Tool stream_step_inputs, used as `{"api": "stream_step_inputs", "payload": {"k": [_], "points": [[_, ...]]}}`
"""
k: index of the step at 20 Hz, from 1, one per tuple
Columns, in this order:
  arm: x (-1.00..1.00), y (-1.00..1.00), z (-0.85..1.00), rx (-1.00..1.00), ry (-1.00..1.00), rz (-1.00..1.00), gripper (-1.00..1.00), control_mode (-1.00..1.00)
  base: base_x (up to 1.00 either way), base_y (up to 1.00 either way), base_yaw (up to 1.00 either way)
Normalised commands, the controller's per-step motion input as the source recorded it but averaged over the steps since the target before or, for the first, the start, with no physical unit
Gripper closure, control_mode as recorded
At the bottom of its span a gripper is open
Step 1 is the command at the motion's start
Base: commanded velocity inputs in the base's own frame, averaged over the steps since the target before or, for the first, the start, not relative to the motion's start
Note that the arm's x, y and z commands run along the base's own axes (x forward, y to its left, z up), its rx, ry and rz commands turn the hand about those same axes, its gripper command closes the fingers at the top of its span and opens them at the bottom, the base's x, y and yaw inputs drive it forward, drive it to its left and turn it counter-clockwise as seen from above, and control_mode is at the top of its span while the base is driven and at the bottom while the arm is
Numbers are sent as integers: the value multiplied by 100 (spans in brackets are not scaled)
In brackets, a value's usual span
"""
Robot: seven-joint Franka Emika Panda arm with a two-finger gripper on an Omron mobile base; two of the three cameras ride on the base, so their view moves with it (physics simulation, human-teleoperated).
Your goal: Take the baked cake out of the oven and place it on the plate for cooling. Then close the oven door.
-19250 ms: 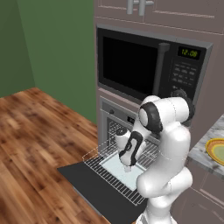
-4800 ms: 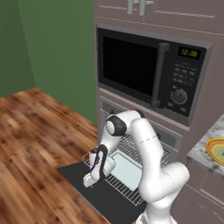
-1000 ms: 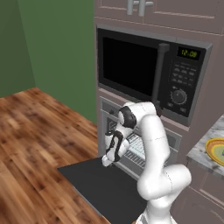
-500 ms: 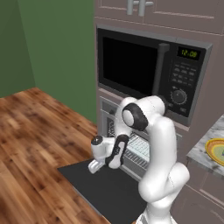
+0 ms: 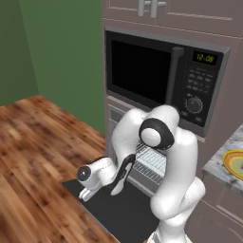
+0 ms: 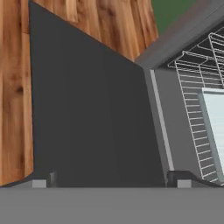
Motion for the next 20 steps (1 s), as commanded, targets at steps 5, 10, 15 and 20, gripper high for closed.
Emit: {"api": "stream_step_inputs", "payload": {"k": [5,10,15,20], "points": [[-20,73,31,-19,-4,-5,-100,-100,0,0,0],[-3,55,3,-26,0,-7,-100,-100,0,0,0],[-4,33,-15,-31,-8,-6,-100,-100,0,0,0],[-18,19,-32,-31,-17,-5,-100,-100,0,0,0]]}}
